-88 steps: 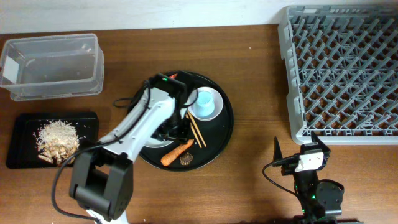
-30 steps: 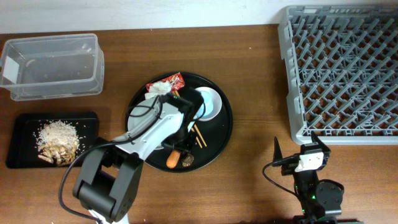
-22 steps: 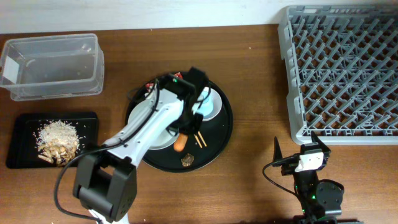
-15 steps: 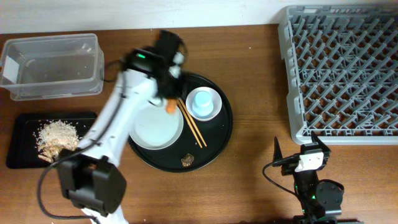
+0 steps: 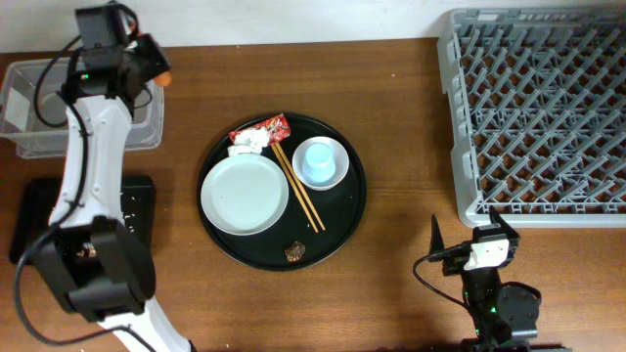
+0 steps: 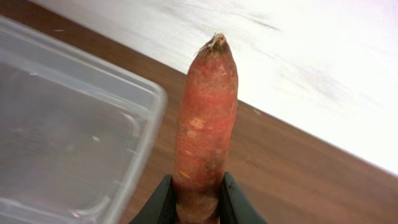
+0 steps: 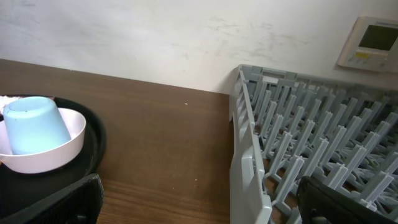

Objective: Sort waste into correct bins and load items into the dishwasher rack
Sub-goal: 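Carry the carrot left and drop it onto the black tray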

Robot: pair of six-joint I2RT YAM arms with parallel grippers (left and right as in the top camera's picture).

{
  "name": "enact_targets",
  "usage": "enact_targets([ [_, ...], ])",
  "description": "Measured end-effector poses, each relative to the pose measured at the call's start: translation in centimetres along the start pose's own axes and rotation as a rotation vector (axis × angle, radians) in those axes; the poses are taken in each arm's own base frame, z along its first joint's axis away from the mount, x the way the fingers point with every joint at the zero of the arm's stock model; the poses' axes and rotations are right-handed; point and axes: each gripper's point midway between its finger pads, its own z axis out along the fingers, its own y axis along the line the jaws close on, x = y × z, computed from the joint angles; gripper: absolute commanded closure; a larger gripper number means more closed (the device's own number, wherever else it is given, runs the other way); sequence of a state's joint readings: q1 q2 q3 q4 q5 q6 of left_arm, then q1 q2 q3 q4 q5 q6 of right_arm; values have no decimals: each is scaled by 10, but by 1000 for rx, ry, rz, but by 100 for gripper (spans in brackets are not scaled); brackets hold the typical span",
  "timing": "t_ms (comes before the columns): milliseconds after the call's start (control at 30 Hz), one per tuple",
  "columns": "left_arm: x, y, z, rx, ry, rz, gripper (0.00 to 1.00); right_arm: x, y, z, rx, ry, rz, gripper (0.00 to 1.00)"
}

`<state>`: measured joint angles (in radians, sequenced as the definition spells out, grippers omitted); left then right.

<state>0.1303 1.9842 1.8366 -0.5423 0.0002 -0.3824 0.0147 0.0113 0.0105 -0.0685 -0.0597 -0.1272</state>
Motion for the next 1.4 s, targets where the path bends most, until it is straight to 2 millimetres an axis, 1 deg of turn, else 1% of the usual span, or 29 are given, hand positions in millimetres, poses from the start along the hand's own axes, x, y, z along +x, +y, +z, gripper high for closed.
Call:
enact_targets([
  [100,-6,25,25,-57,-39,-40,92,0,0,0,0,0,0,2],
  [200,1,60,53,-134,-37,-78,92,0,0,0,0,0,0,2],
  [233,3,71,58,-154,-32,-93,92,0,0,0,0,0,0,2],
  [300,0,88,61,-179,-41,-130,92,0,0,0,0,0,0,2],
  [333,-3,93,61,-183,-50,-143,92,0,0,0,0,0,0,2],
  [433,-14,106,58,-171,-72,-178,92,0,0,0,0,0,0,2],
  [500,-17,111,56,-157,-70,-195,92,0,0,0,0,0,0,2],
  [600,-23,111,44,-133,-66,-206,92,0,0,0,0,0,0,2],
  [633,-23,112,38,-134,-60,-209,95,0,0,0,0,0,0,2],
  [700,-27,111,20,-138,-54,-216,98,0,0,0,0,0,0,2],
  [733,-30,112,8,-148,-50,-220,98,0,0,0,0,0,0,2],
  [800,-36,123,-19,-188,-51,-238,98,0,0,0,0,0,0,2],
  [867,-36,142,-37,-247,-40,-279,98,0,0,0,0,0,0,2],
  [900,-31,155,-45,-286,-21,-310,98,0,0,0,0,0,0,2],
  [1000,-8,197,-60,-399,59,-409,97,0,0,0,0,0,0,2],
  [1100,6,231,-75,-482,101,-488,96,0,0,0,0,0,0,2],
  [1167,17,247,-84,-524,137,-523,96,0,0,0,0,0,0,2],
  [1267,27,260,-91,-556,169,-555,97,0,0,0,0,0,0,2],
  [1333,37,266,-91,-572,193,-564,96,0,0,0,0,0,0,2],
  [1400,59,269,-86,-592,242,-586,97,0,0,0,0,0,0,2],
])
